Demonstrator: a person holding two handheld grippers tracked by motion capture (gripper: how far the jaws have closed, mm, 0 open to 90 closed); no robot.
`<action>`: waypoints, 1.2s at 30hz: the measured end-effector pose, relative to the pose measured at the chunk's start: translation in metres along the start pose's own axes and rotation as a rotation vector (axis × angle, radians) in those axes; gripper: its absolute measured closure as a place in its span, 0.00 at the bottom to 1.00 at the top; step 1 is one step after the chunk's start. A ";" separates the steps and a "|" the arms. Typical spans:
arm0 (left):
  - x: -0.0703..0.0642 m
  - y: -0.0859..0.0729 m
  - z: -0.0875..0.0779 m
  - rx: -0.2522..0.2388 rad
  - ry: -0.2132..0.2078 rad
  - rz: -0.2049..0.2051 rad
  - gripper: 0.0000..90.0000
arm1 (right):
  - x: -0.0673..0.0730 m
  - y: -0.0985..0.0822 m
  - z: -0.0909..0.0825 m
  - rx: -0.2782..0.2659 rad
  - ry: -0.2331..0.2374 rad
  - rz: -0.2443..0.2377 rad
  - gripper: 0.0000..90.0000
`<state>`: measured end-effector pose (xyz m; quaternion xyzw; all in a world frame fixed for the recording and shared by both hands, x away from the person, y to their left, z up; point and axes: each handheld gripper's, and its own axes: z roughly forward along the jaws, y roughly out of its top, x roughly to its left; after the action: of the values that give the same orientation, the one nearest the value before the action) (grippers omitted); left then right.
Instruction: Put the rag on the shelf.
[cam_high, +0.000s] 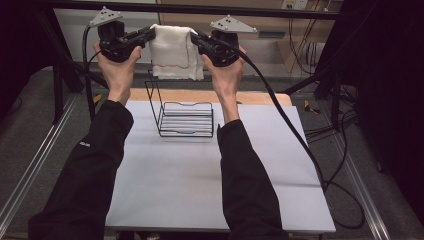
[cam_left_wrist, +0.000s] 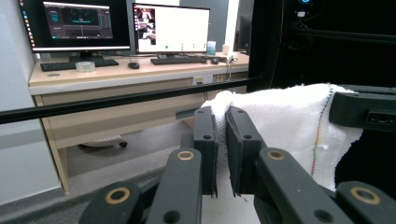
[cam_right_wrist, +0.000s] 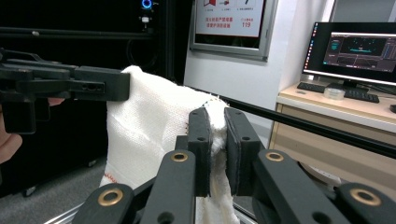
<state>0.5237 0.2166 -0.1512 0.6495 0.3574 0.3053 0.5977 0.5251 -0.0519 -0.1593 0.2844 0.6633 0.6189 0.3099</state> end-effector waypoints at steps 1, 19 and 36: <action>0.001 -0.001 0.000 0.003 -0.001 0.001 0.92 | -0.001 -0.001 0.001 0.002 0.001 -0.002 0.91; 0.005 -0.035 0.002 0.055 -0.019 0.012 0.92 | 0.002 -0.027 0.006 0.069 -0.002 -0.006 0.91; -0.004 -0.058 -0.003 0.076 -0.053 0.024 0.92 | 0.004 -0.051 -0.004 0.105 0.003 0.007 0.91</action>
<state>0.5134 0.2171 -0.2080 0.6838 0.3453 0.2813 0.5780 0.5193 -0.0552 -0.2105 0.3016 0.6944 0.5847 0.2915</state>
